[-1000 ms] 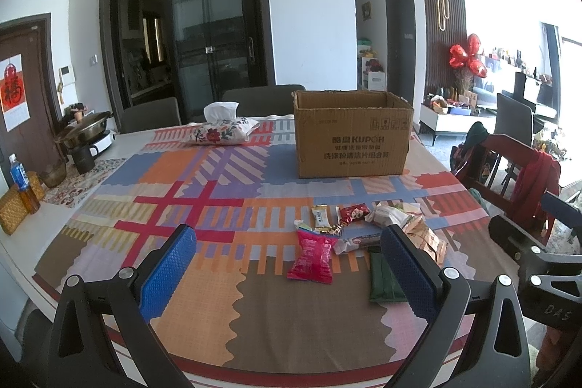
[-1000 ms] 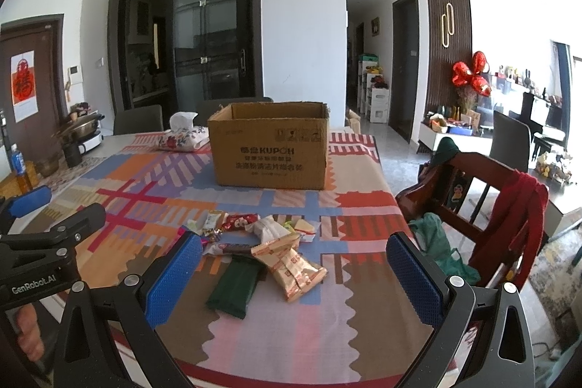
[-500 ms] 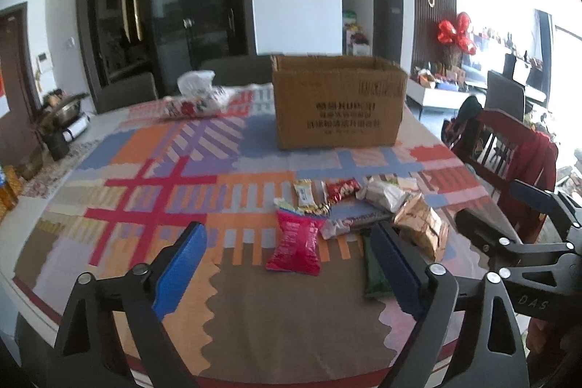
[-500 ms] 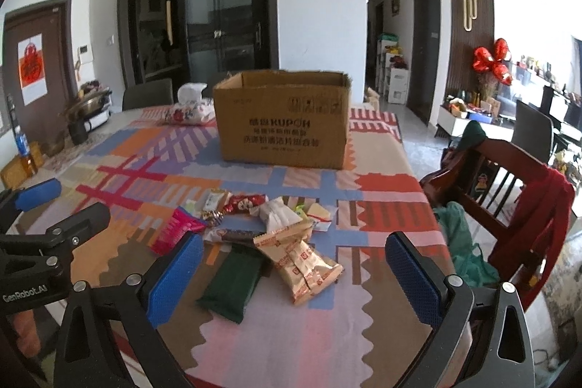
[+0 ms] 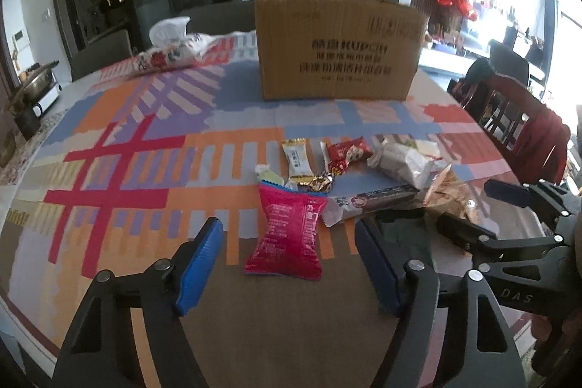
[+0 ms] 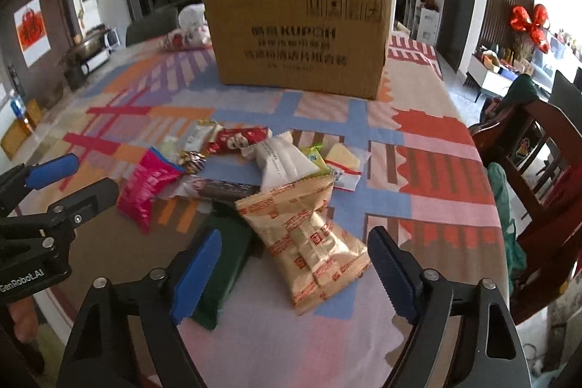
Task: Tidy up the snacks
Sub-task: 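Grasp the red-pink snack bag with the left tool while the right tool grasps the Fortune Biscuits packet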
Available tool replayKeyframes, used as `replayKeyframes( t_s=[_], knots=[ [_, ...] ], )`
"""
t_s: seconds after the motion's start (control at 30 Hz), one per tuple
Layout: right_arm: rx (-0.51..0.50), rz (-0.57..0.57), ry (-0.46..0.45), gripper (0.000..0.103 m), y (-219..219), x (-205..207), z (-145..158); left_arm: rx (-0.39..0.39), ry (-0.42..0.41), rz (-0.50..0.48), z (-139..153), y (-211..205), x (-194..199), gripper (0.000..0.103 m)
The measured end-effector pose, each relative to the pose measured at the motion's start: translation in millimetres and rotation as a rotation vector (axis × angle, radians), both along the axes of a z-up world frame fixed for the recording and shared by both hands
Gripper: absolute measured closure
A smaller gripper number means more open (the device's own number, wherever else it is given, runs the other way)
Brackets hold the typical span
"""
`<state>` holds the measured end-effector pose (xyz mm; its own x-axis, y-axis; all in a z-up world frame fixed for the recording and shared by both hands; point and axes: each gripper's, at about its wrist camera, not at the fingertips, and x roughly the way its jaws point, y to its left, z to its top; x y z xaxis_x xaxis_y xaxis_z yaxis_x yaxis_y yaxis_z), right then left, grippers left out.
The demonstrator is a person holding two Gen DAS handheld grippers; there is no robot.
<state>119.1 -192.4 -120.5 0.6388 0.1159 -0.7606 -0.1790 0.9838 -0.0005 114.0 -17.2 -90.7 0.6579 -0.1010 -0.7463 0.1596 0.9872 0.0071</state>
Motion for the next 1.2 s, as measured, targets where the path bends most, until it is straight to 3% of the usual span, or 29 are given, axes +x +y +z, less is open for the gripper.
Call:
replayKeyframes(
  t_s=[0.33, 0.43, 0.6, 0.9, 1.2],
  knots=[
    [-0.027, 0.01, 0.079, 0.042, 1, 16, -14, -0.029, 0.105, -0.023, -28, -4, 30, 0.055],
    [-0.04, 0.01, 0.076, 0.049, 0, 16, -14, -0.025, 0.103, -0.029, -29, -6, 32, 0.065],
    [-0.028, -0.007, 0.072, 0.057, -2, 15, -12, -0.038, 0.099, -0.035, -28, -6, 31, 0.071],
    [-0.013, -0.008, 0.012, 0.059, -2, 0, 8, -0.077, 0.041, -0.053, -6, -3, 15, 0.072],
    [0.035, 0.041, -0.06, 0.059, 5, -6, 44, -0.089, -0.081, -0.075, 40, -2, 4, 0.072]
  ],
)
